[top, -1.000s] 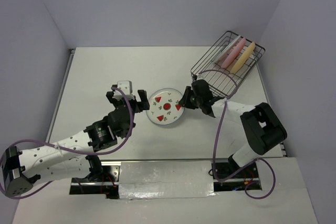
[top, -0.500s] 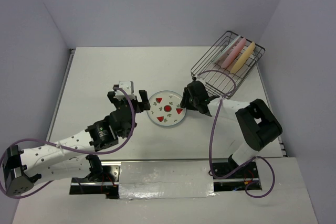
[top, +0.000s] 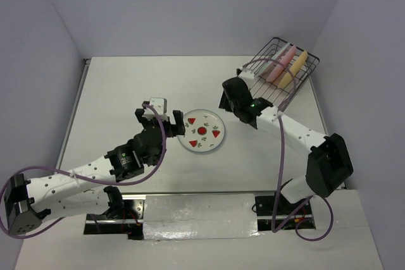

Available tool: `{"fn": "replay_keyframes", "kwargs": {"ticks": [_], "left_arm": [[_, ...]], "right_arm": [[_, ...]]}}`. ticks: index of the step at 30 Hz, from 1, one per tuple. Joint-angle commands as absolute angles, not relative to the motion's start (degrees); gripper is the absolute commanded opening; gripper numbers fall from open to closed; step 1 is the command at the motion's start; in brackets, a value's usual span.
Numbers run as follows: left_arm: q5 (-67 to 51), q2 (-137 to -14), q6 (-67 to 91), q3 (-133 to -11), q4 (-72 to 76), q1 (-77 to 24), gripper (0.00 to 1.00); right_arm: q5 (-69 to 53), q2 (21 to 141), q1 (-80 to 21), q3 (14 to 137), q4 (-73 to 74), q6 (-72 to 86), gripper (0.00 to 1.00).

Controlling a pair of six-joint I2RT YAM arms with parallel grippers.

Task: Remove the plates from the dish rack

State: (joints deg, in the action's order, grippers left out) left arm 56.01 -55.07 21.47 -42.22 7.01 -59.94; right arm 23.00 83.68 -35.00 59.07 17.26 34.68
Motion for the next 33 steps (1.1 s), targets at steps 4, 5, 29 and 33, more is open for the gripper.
{"fn": "replay_keyframes", "kwargs": {"ticks": [4, 5, 29, 33], "left_arm": [[38.72, -58.34, 15.73, -44.20, 14.15, -60.29, 0.97], [37.11, -59.40, 16.17, -45.86, 13.45, -60.29, 0.95], [20.20, -59.15, 13.89, -43.95, 19.25, -60.21, 0.95], [21.79, -59.59, 13.36, -44.03, 19.08, -60.21, 0.95]], "right_arm": [[33.31, 85.85, -27.01, 79.16, 28.64, 32.96, 0.52], [33.40, 87.52, -25.94, 82.32, 29.96, 32.78, 0.52], [30.23, 116.28, -6.07, 119.89, 37.53, 33.22, 0.51], [29.71, 117.51, -5.45, 119.26, 37.09, 33.13, 0.51]]}}
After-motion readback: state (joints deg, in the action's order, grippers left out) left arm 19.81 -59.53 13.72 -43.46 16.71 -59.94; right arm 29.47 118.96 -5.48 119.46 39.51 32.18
